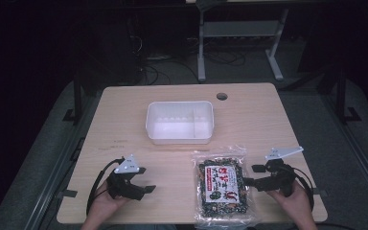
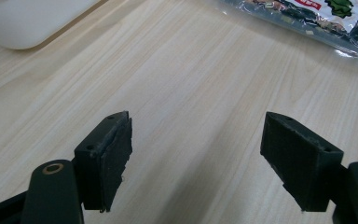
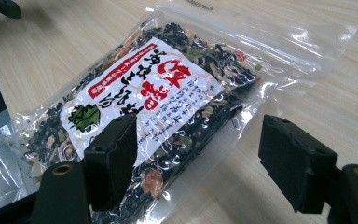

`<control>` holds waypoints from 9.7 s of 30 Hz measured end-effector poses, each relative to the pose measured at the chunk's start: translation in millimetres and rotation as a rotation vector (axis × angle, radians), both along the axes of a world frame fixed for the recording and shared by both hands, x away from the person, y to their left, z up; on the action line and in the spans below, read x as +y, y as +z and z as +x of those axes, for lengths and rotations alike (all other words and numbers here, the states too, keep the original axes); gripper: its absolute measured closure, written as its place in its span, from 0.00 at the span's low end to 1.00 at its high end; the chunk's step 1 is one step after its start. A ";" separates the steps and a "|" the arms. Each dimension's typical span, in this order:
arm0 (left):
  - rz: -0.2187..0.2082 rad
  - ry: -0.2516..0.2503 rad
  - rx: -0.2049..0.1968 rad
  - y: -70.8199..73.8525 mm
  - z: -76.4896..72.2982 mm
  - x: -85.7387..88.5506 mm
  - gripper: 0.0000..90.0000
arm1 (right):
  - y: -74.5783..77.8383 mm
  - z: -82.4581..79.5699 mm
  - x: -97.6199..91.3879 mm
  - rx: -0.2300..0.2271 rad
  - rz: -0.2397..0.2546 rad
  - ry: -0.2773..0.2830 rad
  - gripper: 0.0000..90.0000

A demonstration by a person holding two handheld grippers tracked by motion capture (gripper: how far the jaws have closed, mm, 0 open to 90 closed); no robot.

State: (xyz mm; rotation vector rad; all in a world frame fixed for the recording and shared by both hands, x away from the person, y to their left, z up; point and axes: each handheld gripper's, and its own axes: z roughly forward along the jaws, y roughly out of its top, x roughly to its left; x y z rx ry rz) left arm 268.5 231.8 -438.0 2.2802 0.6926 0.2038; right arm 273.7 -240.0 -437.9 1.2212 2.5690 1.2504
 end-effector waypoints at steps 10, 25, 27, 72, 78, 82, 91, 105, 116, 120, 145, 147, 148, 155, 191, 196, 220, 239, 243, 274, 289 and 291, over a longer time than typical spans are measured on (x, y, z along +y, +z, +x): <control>-0.017 -0.014 0.000 5.6 -2.6 -12.0 0.28 | 0.9 2.2 0.7 0.001 0.017 0.005 0.30; -0.026 -0.082 0.052 17.5 8.7 -71.0 0.62 | 16.2 34.2 -3.5 -0.012 0.012 -0.068 0.33; -0.015 -0.106 0.058 17.0 10.5 -81.5 0.71 | 17.7 40.8 -4.7 -0.008 0.009 -0.087 0.34; 0.129 -0.188 0.140 -8.4 30.8 -153.8 1.00 | -21.6 110.5 -7.0 0.239 0.041 -0.166 0.83; 0.115 -0.180 0.146 -9.2 31.9 -153.1 0.99 | -23.3 108.6 -21.1 0.263 0.130 -0.146 0.97; 0.107 -0.178 0.151 -8.6 32.2 -152.6 0.96 | -19.7 106.3 -21.9 0.252 0.119 -0.136 0.98; 0.028 -0.158 0.176 -4.7 32.6 -147.7 0.62 | 6.8 91.4 -33.1 0.168 0.110 -0.139 0.99; -0.074 -0.149 0.286 -12.4 39.5 -151.5 0.32 | 53.1 61.6 -59.7 0.025 0.148 -0.161 0.99; -0.197 -0.180 0.372 -19.7 46.1 -160.8 0.28 | 81.9 46.4 -58.3 -0.057 0.185 -0.123 1.00; -0.261 -0.202 0.414 -22.9 48.8 -164.8 0.28 | 91.9 42.0 -52.6 -0.086 0.195 -0.098 1.00; -0.419 -0.301 0.369 -3.7 42.9 -156.8 0.80 | 103.0 34.7 -54.3 -0.150 0.304 -0.057 0.97; -0.414 -0.299 0.354 -2.6 41.9 -157.0 0.80 | 100.9 36.2 -54.7 -0.141 0.310 -0.046 0.86; -0.411 -0.297 0.345 -2.1 41.5 -157.1 0.80 | 99.2 37.4 -54.8 -0.131 0.313 -0.044 0.77; -0.409 -0.299 0.340 -1.5 41.2 -157.1 0.80 | 86.6 45.4 -50.6 -0.077 0.314 0.002 0.60; -0.296 -0.245 0.182 18.5 37.8 -134.8 0.63 | 95.2 37.2 -24.0 -0.070 0.313 0.266 0.87; -0.237 -0.230 0.140 24.6 33.2 -122.7 0.60 | 107.1 30.6 -26.1 -0.119 0.298 0.221 0.87; -0.074 -0.149 0.046 26.6 14.2 -67.3 0.52 | 144.9 25.7 -10.7 -0.230 0.243 0.100 0.87; -0.075 -0.076 0.043 14.1 5.9 -33.6 0.46 | 183.0 36.6 21.0 -0.311 0.233 0.072 0.87; -0.066 -0.074 0.043 11.3 4.6 -31.8 0.45 | 191.7 39.6 29.2 -0.334 0.239 0.070 0.87; -0.031 -0.032 0.023 7.1 4.2 -17.8 0.39 | 223.1 86.4 97.8 -0.455 0.227 0.004 0.87; -0.039 -0.013 0.034 2.8 7.3 -11.3 0.37 | 202.5 120.6 146.9 -0.555 0.184 -0.065 0.87; -0.038 -0.010 0.033 2.5 7.7 -10.3 0.37 | 198.8 126.2 152.7 -0.558 0.179 -0.056 0.87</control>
